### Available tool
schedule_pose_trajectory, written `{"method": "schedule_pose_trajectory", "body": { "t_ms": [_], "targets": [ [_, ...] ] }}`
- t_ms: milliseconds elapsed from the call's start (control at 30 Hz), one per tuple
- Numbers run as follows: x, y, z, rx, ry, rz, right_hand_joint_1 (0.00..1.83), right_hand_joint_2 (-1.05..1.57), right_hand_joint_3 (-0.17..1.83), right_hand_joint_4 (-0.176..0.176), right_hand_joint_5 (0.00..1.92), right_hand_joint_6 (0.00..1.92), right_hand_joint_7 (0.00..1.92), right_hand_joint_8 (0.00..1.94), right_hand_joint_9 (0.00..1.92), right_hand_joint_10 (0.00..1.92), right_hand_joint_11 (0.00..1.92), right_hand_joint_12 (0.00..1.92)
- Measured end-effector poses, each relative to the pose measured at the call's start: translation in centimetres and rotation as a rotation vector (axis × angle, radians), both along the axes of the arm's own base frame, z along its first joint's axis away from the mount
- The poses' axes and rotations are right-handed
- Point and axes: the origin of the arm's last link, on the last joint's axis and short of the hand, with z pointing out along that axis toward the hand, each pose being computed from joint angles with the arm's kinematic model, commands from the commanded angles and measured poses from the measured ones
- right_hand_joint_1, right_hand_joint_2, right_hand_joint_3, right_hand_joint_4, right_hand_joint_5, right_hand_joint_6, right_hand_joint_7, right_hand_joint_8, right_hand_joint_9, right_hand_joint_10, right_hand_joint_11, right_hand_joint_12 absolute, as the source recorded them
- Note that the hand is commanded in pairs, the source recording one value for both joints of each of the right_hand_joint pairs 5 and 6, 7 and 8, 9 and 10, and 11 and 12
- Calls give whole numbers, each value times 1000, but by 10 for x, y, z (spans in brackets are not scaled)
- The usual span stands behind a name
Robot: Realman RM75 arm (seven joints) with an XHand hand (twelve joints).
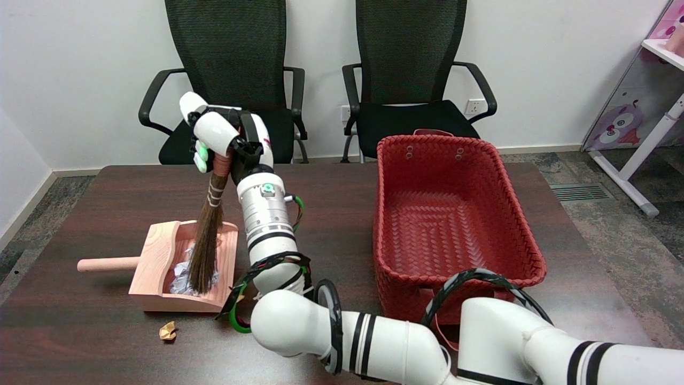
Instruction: Sweep the paper ball into the dustpan.
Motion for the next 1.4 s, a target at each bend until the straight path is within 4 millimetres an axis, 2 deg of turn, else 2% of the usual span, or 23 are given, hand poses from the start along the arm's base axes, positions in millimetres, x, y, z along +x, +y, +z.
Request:
{"method": "schedule_pose_trajectory", "body": {
  "t_ms": [33,67,200,500,1033,1400],
  "targets": [
    [1,0,1,2,-2,5,1005,1571,700,64,1920,1920,1920,1920,1920,1920,1920,1920],
    [3,0,2,4,-4,11,986,1571,723,176,1920,1920,1920,1920,1920,1920,1920,1920],
    [7,0,6,10,-5,30,999,1571,851,176,1920,1920,1920,1920,1920,1920,1920,1920],
    [9,5,11,5,99,41,1025,1571,961,176,1920,1920,1920,1920,1920,1920,1920,1920],
    [-10,22,20,-45,438,-14,1041,1571,1018,176,1920,1920,1920,1920,1920,1920,1920,1920],
    [-21,30,16,-12,566,-35,1036,1571,1132,176,1920,1920,1920,1920,1920,1920,1920,1920]
  ]
}}
